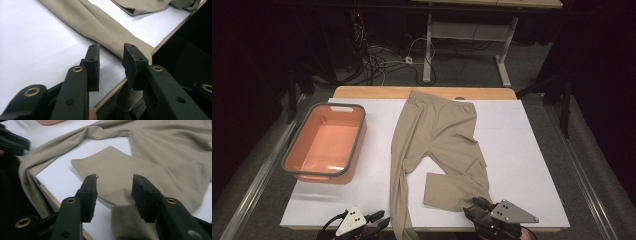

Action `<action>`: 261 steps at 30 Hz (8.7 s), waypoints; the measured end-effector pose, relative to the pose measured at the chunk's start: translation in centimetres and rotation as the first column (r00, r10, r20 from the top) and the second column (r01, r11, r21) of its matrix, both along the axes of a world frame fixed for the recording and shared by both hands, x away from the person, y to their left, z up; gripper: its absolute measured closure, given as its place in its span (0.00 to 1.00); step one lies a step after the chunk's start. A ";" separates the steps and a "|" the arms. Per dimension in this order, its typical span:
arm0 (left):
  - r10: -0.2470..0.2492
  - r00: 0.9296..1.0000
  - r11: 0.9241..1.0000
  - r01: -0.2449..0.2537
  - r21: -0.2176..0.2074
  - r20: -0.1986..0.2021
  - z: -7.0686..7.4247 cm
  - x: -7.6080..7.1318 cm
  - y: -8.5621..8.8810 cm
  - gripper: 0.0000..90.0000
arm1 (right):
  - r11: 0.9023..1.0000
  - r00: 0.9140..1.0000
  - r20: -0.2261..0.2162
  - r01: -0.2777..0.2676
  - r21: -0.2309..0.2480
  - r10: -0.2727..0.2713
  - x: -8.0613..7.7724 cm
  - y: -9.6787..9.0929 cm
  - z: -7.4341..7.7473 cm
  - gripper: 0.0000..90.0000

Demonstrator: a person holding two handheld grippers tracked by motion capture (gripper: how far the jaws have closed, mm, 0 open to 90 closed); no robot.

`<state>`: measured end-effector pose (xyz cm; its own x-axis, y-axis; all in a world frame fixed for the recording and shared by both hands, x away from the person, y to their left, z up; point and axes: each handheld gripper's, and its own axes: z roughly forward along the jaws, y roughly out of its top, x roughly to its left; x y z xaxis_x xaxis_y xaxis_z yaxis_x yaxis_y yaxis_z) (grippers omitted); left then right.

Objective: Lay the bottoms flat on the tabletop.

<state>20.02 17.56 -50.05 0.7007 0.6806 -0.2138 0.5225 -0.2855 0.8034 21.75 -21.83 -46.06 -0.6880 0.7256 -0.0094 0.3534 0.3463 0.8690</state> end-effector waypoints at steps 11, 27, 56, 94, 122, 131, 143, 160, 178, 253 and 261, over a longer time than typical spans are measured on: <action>0.054 0.997 0.999 -0.054 0.007 0.046 0.6 -0.4 1.1 0.50 | 0.976 0.975 -0.036 -0.218 -0.016 0.218 -0.6 8.0 -1.1 0.81; 0.163 0.986 0.987 -0.163 -0.010 0.033 0.3 -3.6 4.9 0.01 | 0.951 0.948 -0.123 -0.304 -0.058 0.295 2.7 16.2 -3.3 0.67; -0.006 0.998 0.999 0.008 0.031 -0.061 0.7 2.6 -5.7 0.48 | 0.990 0.994 -0.037 -0.102 -0.099 0.099 3.8 6.4 -1.7 0.99; 0.227 0.972 0.968 -0.231 0.096 0.056 1.3 0.6 6.5 0.71 | 0.984 0.983 -0.060 -0.174 -0.031 0.172 2.7 7.1 -1.4 0.80; -0.120 0.993 0.982 0.119 0.148 0.000 0.2 -3.9 -3.2 0.96 | 0.988 0.987 -0.057 -0.153 -0.028 0.151 2.3 6.0 -1.3 0.80; -0.106 0.993 0.993 0.103 0.050 0.053 1.1 -2.9 -1.8 0.82 | 0.989 0.988 -0.063 -0.145 -0.031 0.143 2.5 5.6 -1.4 0.79; 0.029 0.991 0.999 -0.025 -0.029 0.131 2.3 2.7 1.9 0.25 | 0.998 0.997 -0.050 -0.064 0.010 0.064 2.1 1.9 -1.5 0.75; -0.032 0.988 0.999 0.027 0.037 0.152 1.9 8.5 0.1 0.00 | 0.998 0.995 -0.078 0.053 -0.027 -0.055 0.2 -1.9 -2.4 0.72; -0.037 0.987 0.998 0.044 -0.046 0.158 1.7 8.4 0.8 0.00 | 0.997 0.994 -0.069 0.081 0.006 -0.081 -0.9 -0.4 -1.7 0.72; -0.086 0.984 0.993 0.097 -0.064 0.155 1.6 8.2 1.0 0.00 | 0.977 0.977 -0.068 0.197 -0.082 -0.202 0.4 -5.1 -2.4 0.91; -0.110 0.980 0.990 0.122 -0.063 0.166 1.6 8.1 1.0 0.01 | 0.982 0.985 -0.034 0.167 -0.094 -0.171 -3.7 -4.6 -1.8 0.91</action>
<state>28.14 18.60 -48.46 0.8036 0.5791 -0.1373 0.3506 -0.2742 0.8955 18.06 -26.44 -47.87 -0.5571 0.8287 -0.0539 0.4490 0.3551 0.8200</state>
